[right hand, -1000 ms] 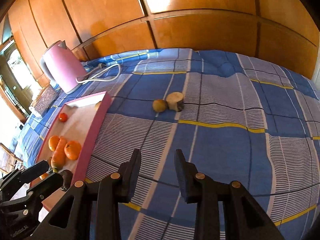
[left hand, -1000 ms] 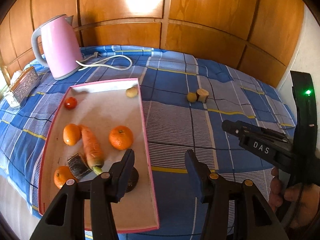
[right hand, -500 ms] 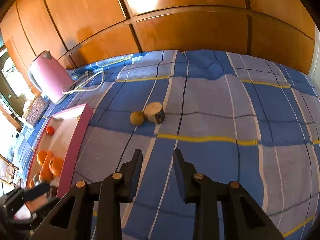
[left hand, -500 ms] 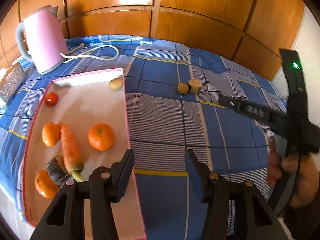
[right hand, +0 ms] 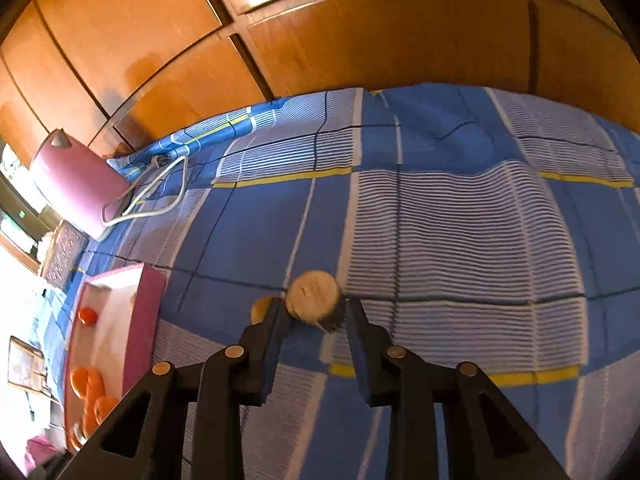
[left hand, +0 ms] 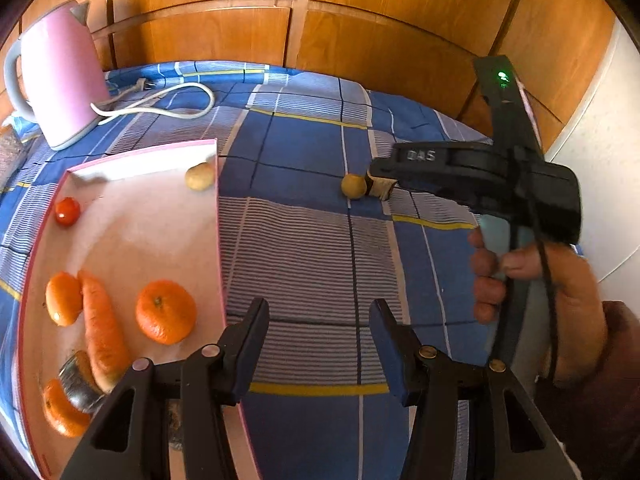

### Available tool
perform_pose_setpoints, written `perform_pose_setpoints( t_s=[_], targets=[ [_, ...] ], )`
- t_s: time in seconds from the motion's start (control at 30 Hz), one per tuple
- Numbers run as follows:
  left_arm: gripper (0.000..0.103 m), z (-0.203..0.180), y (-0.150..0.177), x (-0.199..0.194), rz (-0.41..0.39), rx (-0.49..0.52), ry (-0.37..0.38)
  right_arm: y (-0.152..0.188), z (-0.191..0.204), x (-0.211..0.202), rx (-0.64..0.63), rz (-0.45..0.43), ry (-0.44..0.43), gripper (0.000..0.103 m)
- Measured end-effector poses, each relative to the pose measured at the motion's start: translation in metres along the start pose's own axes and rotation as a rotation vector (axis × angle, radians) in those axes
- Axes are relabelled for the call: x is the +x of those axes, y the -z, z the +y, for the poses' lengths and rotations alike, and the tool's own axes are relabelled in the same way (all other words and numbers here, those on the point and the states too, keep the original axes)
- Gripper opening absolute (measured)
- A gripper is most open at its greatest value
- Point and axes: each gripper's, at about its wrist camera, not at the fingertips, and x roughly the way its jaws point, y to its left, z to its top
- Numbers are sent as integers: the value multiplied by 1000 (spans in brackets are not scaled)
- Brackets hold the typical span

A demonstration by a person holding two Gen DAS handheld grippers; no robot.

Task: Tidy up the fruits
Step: 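Grasp the pale wooden slice with the right gripper while the left grasps the small yellow fruit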

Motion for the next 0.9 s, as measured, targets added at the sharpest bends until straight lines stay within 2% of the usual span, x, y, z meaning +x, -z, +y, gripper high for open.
perform_pose_setpoints(
  t_s=[0.23,0.47,0.67,0.83,0.9],
  targets=[
    [53,2,-11,14,14,-2,7,-3,0,17,-8,19,21,36],
    [51,2,-26,32,45,-39,7,9,-14,-2,-49,15,54,35],
    [51,-4,-38,49,72,-58,22,23,-27,-24,-149,-19,140,34],
    [54,-10,-50,63,57,-69,0,35,-33,-29,-183,-42,147,34],
    [60,-13,-55,65,33,-57,-20,37,-35,-27,-177,-45,139,33]
  ],
)
